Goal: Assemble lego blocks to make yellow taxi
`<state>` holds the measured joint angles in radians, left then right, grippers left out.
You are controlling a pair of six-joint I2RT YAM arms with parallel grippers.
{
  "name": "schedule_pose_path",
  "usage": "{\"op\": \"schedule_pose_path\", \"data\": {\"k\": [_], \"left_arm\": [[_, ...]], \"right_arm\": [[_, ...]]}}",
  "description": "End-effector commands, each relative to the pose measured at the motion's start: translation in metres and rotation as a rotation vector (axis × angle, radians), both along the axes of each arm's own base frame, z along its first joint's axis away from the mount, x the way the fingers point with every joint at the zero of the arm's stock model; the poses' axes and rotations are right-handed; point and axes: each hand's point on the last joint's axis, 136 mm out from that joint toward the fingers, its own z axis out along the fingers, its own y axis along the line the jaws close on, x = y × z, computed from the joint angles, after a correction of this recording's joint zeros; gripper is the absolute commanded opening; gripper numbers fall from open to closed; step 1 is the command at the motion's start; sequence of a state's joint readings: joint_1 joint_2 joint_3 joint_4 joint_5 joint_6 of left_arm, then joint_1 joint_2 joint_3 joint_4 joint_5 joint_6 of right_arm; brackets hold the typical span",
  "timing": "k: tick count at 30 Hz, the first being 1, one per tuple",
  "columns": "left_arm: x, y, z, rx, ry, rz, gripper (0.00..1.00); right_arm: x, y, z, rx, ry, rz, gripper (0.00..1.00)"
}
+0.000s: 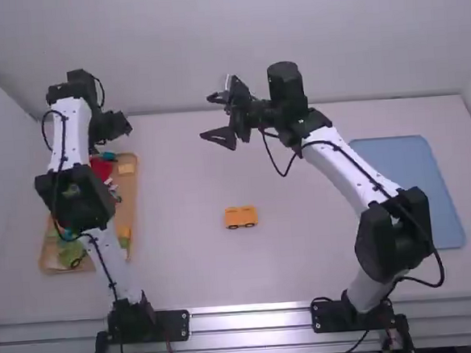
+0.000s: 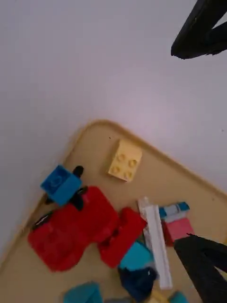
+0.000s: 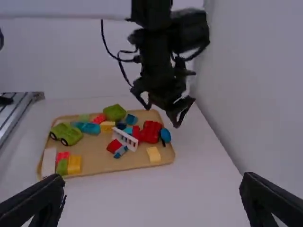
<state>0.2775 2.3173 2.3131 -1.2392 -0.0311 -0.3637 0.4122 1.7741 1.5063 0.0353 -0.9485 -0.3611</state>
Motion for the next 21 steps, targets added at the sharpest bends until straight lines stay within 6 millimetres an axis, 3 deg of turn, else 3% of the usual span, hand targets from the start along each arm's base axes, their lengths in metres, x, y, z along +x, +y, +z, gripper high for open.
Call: {"op": "schedule_pose_path", "data": {"k": [1,7,15,21], "left_arm": [[0.001,-0.004,-0.03,-0.05,0.059,0.08,0.99],[0.005,-0.006,-0.076,-0.093,0.095,0.301,0.99],[-0.012,-0.007,-0.107,-0.166,0.129,0.728,0.99],[0.003,-0.009,-0.119,-0.217,0.07,0.786,0.99]], "right_arm": [[0.006,-0.005,0.023,0.006,-0.061,-0.057,0.99],[0.005,-0.005,0.023,0.004,-0.06,-0.054,0.99],[0.005,-0.007,0.015,-0.027,-0.07,-0.049,0.99],[0.007,-0.012,0.011,-0.038,-0.061,-0.056,0.99]]}}
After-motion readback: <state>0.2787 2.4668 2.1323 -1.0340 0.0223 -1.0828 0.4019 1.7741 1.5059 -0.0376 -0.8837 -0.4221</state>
